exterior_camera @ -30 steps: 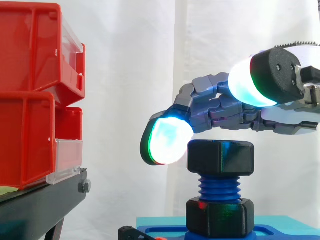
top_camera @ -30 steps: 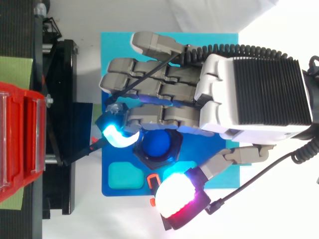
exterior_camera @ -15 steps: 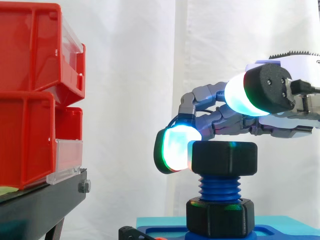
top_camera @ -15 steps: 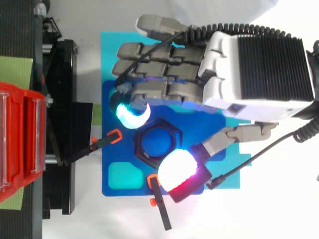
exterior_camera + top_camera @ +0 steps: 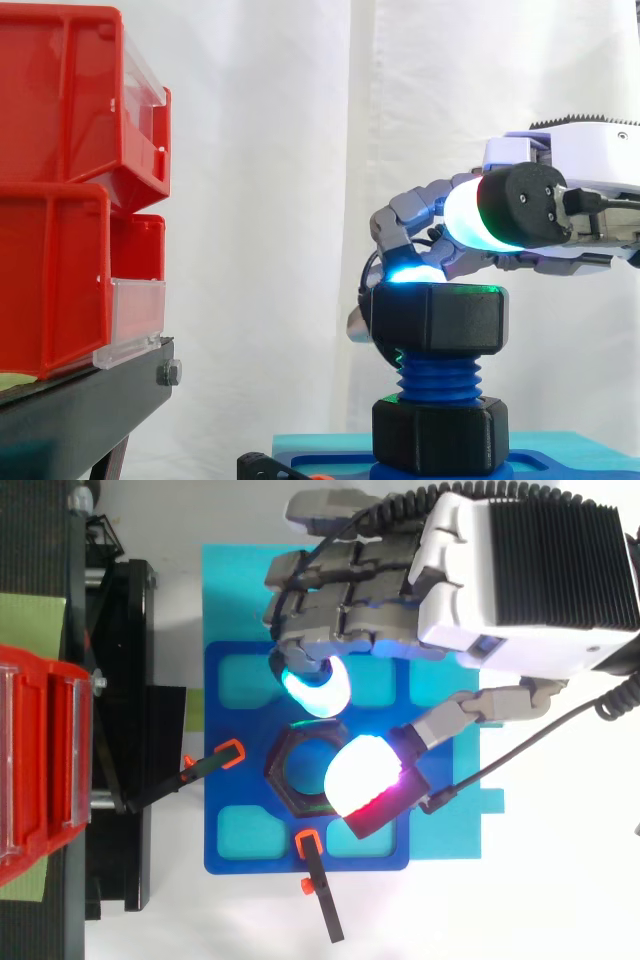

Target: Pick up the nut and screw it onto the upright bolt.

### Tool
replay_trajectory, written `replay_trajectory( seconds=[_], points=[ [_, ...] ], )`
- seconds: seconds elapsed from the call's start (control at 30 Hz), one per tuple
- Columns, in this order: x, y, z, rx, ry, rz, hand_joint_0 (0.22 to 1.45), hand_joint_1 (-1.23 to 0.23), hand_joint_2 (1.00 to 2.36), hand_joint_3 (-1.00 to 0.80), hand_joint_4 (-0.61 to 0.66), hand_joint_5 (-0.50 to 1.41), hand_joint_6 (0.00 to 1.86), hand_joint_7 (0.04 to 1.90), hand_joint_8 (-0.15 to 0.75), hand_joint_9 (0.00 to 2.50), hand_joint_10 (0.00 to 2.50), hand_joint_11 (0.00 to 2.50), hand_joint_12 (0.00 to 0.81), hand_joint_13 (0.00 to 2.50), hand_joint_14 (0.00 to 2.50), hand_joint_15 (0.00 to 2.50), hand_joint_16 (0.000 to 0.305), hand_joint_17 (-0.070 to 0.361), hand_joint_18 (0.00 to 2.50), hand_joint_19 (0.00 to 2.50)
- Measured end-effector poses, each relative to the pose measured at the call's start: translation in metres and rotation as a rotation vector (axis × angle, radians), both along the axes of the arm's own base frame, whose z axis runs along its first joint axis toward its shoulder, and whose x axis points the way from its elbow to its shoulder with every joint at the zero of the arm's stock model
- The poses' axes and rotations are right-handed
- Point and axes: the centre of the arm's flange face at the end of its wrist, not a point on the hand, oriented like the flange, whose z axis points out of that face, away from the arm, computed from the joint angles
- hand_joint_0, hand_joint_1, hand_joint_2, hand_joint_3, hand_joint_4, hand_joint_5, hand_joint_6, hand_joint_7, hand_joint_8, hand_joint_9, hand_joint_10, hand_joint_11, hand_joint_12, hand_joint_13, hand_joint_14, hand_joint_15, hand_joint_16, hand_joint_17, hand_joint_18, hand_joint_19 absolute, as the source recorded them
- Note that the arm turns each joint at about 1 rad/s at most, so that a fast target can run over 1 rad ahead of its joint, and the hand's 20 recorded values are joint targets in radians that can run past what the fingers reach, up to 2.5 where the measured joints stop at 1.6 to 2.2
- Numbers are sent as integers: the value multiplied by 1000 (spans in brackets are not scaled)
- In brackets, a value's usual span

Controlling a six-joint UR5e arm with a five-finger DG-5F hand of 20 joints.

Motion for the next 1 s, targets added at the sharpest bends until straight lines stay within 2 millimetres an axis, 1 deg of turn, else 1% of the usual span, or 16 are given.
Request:
replay_trajectory(
  seconds=[0.03,0.1,0.13,0.23,0.3,0.37,0.47,0.8,1.0],
  points=[
    [0,-1,0,0,0,0,501,-326,1000,-500,164,59,501,1427,223,1082,0,0,170,738,0,0,11,26,423,0],
    [0,-2,0,0,-1,1,491,-300,1000,-500,210,25,503,1344,243,1039,0,0,190,699,0,0,14,31,387,0],
    [0,-2,0,-1,-1,2,486,-284,1000,-500,247,-3,504,1245,258,983,0,0,204,672,0,0,16,35,351,0],
    [0,-3,1,-1,-5,4,475,-249,1000,-500,314,-62,504,1014,254,880,0,0,244,607,0,0,21,47,277,0],
    [0,-4,1,-1,-10,6,468,-234,1000,-500,301,-86,504,916,256,823,0,0,259,572,0,0,23,53,247,0],
    [0,-5,2,-1,-18,10,462,-215,1000,-500,261,-115,503,813,254,742,0,0,276,505,0,0,27,61,186,0],
    [2,-6,4,-2,-33,18,457,-193,1000,-500,227,-146,502,727,249,656,0,0,290,443,0,0,30,67,120,0],
    [5,3,8,-4,-70,51,458,-176,1000,-500,221,-151,502,712,249,581,0,0,307,375,0,0,33,75,57,0],
    [6,13,8,-3,-72,63,463,-170,1000,-500,240,-134,503,781,256,582,0,0,308,373,0,0,33,75,52,0]
  ],
)
